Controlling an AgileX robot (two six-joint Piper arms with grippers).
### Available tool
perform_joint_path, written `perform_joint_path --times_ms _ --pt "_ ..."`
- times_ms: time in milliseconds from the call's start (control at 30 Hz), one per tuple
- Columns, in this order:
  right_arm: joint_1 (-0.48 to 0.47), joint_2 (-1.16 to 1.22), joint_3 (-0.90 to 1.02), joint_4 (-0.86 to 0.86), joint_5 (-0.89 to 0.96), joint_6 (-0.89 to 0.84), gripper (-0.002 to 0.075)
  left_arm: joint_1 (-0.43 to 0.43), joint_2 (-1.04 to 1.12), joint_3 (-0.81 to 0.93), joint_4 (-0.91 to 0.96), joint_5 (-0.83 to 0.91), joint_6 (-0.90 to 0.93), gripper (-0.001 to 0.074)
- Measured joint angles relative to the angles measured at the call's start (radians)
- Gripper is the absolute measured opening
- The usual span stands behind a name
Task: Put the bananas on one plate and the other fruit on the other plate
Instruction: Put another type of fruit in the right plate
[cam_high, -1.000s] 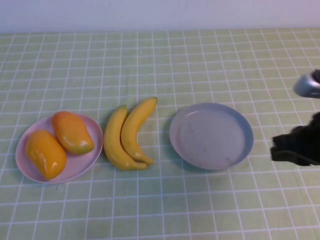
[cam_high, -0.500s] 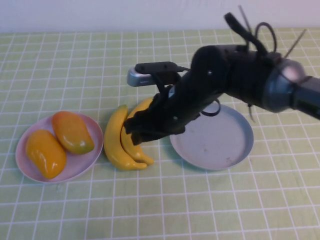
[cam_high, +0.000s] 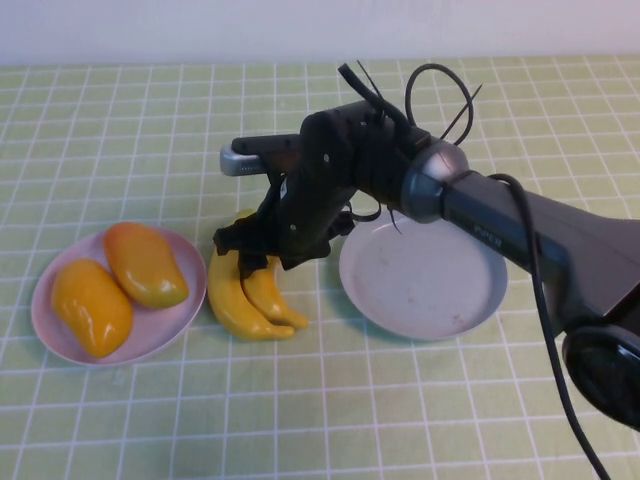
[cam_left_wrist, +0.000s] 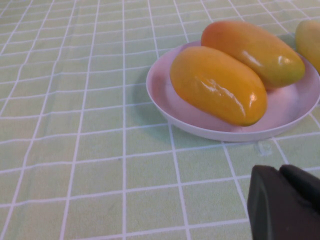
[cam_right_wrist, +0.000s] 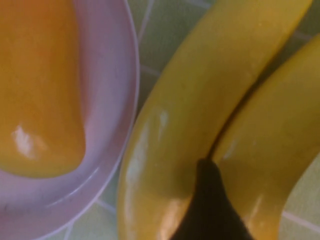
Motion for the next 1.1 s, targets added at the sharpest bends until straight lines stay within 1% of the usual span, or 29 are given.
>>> perform_joint_path --times_ms 333,400,467,667,800,933,1100 --pt "0.0 0.044 -0.014 -0.042 0.006 0.01 0.04 0.0 0.0 0.0 0.0 0.0 0.0 -0.0004" --pt "0.0 0.044 -0.014 -0.055 0.012 0.01 0.0369 0.0 0.0 0.0 0.0 0.0 0.0 -0.0004" --pt "0.0 0.044 -0.019 -0.059 0.016 0.003 0.0309 0.0 0.0 0.0 0.0 0.0 0.0 -0.0003" --pt "0.009 0.025 -0.032 -0.066 0.065 -0.011 0.0312 0.0 0.0 0.0 0.0 0.0 0.0 -0.0003" --pt "0.014 -0.066 -0.02 -0.071 0.104 -0.017 0.0312 0.0 0.0 0.0 0.0 0.0 0.0 -0.0004" --pt "0.003 -0.212 0.078 -0.119 0.108 -0.017 0.0312 0.0 0.0 0.0 0.0 0.0 0.0 -0.0004" --pt "-0.065 -0.39 0.332 -0.163 0.074 -0.013 0.0312 0.0 0.0 0.0 0.0 0.0 0.0 -0.0003"
